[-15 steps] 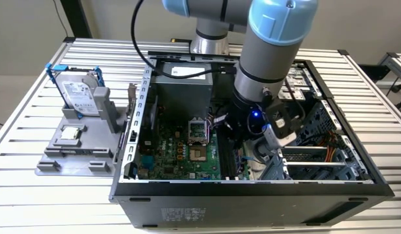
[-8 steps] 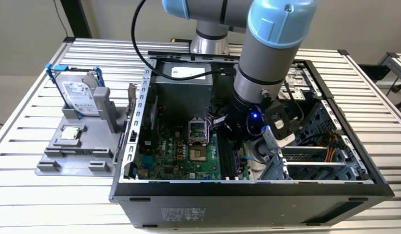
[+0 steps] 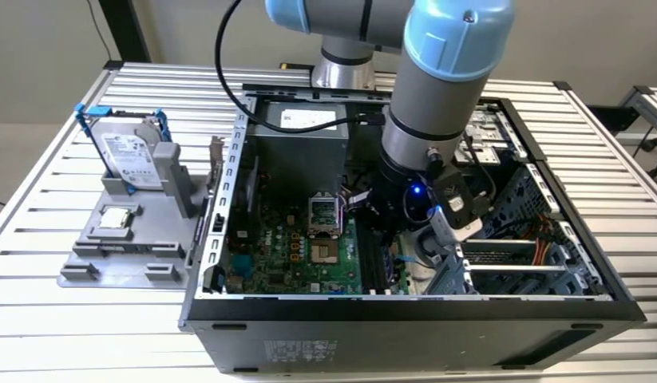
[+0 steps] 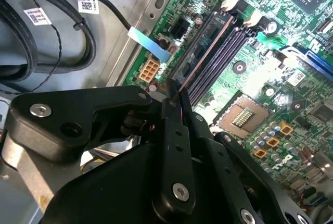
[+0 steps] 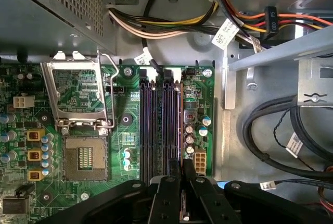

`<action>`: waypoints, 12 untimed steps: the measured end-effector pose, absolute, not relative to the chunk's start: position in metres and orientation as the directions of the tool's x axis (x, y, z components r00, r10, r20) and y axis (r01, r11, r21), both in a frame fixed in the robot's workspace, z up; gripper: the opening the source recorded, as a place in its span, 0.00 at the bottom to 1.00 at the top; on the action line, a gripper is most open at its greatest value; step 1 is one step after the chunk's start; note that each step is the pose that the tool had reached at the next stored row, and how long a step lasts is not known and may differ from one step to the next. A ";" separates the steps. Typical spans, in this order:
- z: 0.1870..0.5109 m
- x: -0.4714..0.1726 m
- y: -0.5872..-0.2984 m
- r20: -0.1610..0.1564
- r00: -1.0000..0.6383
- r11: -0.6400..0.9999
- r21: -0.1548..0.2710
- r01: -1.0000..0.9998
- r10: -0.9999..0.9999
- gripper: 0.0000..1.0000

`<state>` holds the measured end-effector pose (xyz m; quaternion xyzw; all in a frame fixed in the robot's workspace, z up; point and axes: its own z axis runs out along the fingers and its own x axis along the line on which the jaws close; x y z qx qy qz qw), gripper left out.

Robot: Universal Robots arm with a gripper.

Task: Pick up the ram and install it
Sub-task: 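Insert the ram into the slot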

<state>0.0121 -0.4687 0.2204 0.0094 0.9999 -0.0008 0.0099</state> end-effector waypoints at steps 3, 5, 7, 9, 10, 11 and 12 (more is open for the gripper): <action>0.220 0.011 -0.469 -0.020 -1.000 1.000 -0.001 0.019 0.019 0.00; 0.220 0.010 -0.469 -0.020 -1.000 1.000 -0.001 0.019 0.019 0.00; 0.220 0.010 -0.469 -0.020 -1.000 1.000 -0.001 0.019 0.019 0.00; 0.219 0.010 -0.469 -0.020 -1.000 1.000 -0.001 0.019 0.019 0.00; 0.219 0.010 -0.470 -0.020 -1.000 1.000 -0.002 0.019 0.019 0.00; 0.219 0.010 -0.470 -0.019 -1.000 1.000 -0.001 0.019 0.019 0.00; 0.219 0.010 -0.471 -0.019 -1.000 1.000 -0.001 0.019 0.019 0.00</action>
